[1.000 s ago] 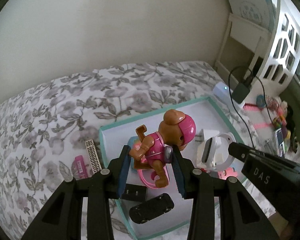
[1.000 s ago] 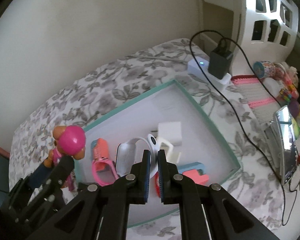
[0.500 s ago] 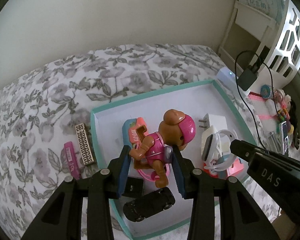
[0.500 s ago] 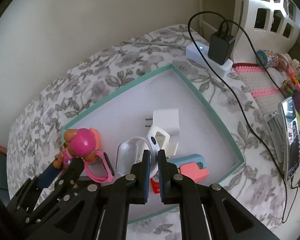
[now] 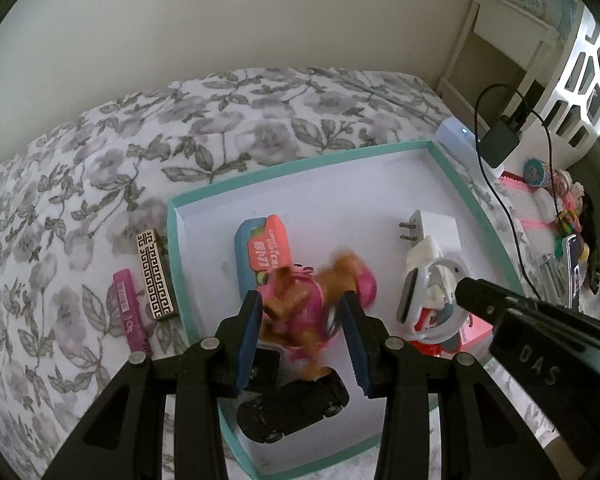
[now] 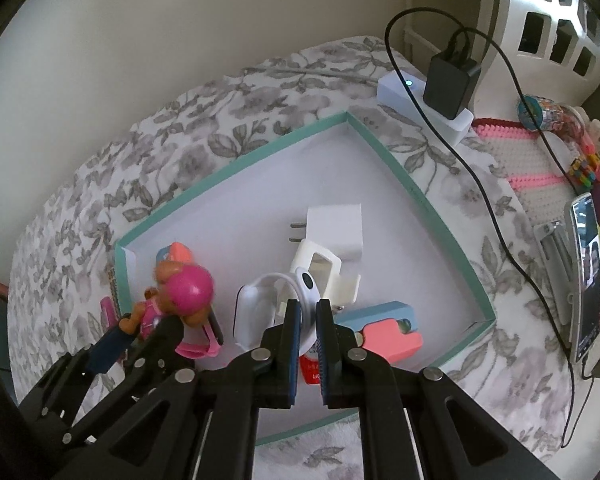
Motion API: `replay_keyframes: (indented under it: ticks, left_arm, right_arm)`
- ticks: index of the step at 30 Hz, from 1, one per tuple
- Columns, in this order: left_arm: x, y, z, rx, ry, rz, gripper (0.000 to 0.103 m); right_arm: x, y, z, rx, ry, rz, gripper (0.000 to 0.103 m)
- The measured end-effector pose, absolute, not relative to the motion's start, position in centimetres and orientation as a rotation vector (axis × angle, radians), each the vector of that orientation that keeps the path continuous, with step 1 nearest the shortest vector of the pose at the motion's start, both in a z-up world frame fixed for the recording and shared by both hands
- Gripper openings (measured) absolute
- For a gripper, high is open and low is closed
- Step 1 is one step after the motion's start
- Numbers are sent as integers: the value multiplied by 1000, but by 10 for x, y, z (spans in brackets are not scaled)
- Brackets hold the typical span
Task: Organize rigid objects
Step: 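Release the toy dog in the tray with the left gripper while the right releases the white band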
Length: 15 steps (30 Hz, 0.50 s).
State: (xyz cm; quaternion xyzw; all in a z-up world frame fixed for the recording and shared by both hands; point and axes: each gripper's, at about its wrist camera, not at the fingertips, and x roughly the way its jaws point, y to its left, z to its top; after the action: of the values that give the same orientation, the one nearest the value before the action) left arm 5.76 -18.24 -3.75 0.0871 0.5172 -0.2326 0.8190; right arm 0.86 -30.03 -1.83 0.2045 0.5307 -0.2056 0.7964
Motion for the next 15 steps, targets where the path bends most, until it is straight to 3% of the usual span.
replay_keyframes:
  ticks: [15]
  left_arm:
    - [60,-178,-33,161,1109,-488,42]
  right_arm:
    - [10,-298,-17,419,1147,-445,11]
